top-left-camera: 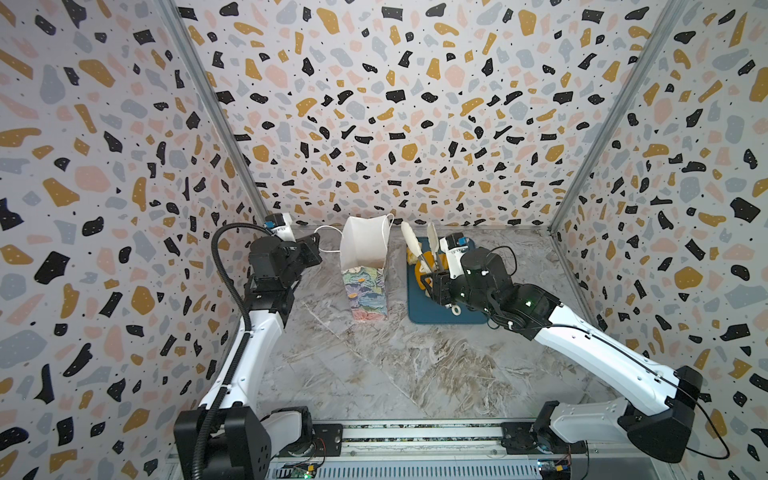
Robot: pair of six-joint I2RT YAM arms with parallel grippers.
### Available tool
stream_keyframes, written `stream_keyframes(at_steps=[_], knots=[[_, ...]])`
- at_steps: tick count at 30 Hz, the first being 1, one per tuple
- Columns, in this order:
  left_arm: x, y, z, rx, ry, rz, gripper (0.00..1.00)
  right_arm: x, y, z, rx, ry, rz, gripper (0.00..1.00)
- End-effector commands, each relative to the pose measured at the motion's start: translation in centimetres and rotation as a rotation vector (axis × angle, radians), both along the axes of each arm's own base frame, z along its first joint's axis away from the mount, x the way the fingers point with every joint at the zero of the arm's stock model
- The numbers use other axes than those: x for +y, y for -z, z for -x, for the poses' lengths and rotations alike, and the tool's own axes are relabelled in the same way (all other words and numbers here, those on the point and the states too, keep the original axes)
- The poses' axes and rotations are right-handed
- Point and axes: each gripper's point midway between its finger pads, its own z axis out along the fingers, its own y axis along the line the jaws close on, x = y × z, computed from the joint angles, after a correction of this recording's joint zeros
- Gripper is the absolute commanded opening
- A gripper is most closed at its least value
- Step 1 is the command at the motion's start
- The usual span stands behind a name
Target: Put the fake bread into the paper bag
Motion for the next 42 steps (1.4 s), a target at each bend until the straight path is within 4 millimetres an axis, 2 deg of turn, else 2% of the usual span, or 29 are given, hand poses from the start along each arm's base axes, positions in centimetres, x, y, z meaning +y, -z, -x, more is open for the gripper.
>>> stream_keyframes(at_steps=[1,10,22,33,42], knots=[[0.0,-1.3,0.4,-0.045,-0.004,-0.005,0.00,-0.8,-2.2,0.0,-0.035,0.016,-0.080,0.52],[0.0,-1.1,0.3,-0.037,-0.003,-0.003,0.00,-2.2,-0.1,0.1,0.014,0.040,-0.093,0.52],[0.0,-1.0,0.2,-0.035,-0.005,-0.005,0.00,-3.7,3.9,0.0,0.106,0.074,-0.063,0.52],[0.0,-1.1,0.3,-0.039,-0.005,-0.004,0.00,-5.6,6.6,-0.5,0.198,0.114,-0.091,0.52],[0.0,-1.2,0.3,-0.042,-0.005,-0.001,0.00,-6.8,9.5,-0.4,0.286,0.138,-0.113,0.52]])
